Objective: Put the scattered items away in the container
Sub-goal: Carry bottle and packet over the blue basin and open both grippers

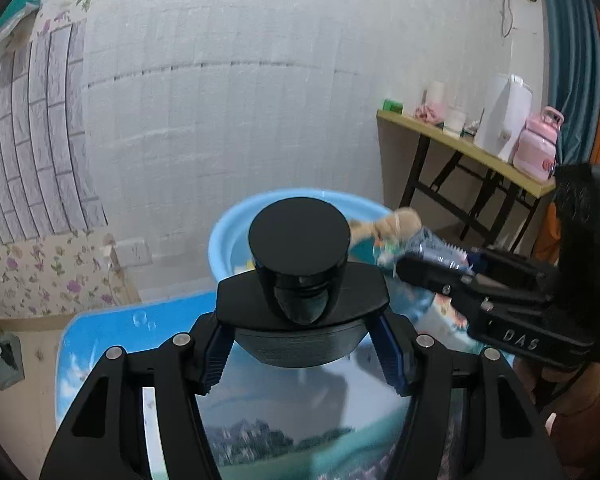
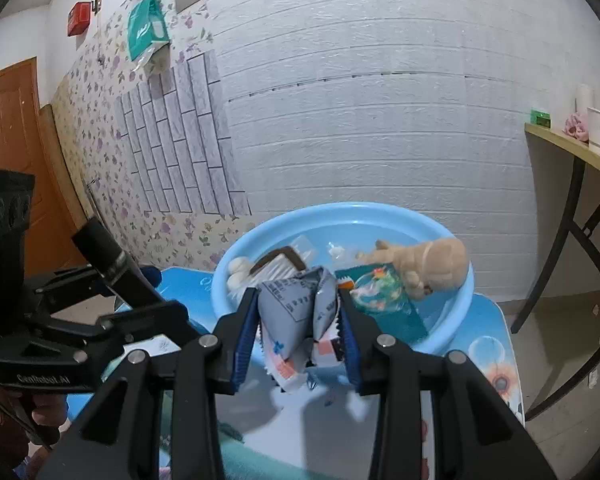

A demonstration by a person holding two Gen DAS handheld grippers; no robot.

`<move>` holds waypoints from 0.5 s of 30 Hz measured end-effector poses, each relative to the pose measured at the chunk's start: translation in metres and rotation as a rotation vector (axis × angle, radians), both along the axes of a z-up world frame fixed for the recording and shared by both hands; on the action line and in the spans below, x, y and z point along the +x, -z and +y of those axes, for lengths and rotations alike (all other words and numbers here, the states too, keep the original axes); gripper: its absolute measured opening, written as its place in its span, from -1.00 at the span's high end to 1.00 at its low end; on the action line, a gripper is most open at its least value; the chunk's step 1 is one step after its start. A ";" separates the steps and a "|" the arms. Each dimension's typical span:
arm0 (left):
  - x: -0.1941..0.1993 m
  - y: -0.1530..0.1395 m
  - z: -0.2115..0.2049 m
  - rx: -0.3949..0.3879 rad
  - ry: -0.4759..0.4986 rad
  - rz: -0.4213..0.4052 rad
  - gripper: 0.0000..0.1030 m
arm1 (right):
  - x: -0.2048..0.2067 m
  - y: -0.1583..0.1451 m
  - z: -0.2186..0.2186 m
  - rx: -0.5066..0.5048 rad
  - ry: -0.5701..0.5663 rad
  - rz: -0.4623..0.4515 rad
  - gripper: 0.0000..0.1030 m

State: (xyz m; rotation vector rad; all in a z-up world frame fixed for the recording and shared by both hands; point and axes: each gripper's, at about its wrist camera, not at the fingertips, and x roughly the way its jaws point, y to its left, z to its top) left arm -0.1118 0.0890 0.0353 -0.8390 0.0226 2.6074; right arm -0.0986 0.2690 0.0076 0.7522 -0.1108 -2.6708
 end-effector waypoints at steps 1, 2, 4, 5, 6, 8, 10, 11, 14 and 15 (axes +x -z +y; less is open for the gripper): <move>-0.003 -0.006 0.000 0.000 0.000 0.014 -0.20 | -0.002 -0.002 0.001 -0.003 -0.001 0.005 0.28; -0.007 -0.011 0.001 0.000 0.001 0.026 -0.20 | -0.005 -0.004 0.003 -0.005 -0.001 0.010 0.28; -0.017 -0.019 0.004 -0.008 0.002 0.045 -0.20 | -0.013 -0.010 0.007 -0.009 0.000 0.022 0.28; -0.025 -0.021 0.007 -0.020 -0.002 0.052 -0.20 | -0.017 -0.012 0.008 -0.009 0.003 0.027 0.28; -0.032 -0.021 0.009 -0.031 -0.012 0.050 -0.20 | -0.023 -0.013 0.010 -0.006 0.006 0.029 0.28; -0.049 -0.018 0.015 -0.046 -0.028 0.028 -0.20 | -0.035 -0.012 0.013 0.000 0.014 0.023 0.28; -0.066 -0.013 0.024 -0.055 -0.015 0.011 -0.20 | -0.046 -0.011 0.016 0.001 0.024 0.012 0.28; -0.073 -0.011 0.029 -0.065 -0.007 0.011 -0.20 | -0.051 -0.009 0.018 -0.001 0.030 0.008 0.28; -0.094 -0.006 0.044 -0.101 0.017 0.023 -0.20 | -0.066 -0.007 0.023 0.000 0.029 0.007 0.28; -0.101 -0.004 0.050 -0.117 0.022 0.024 -0.20 | -0.072 -0.006 0.023 0.007 0.030 0.010 0.28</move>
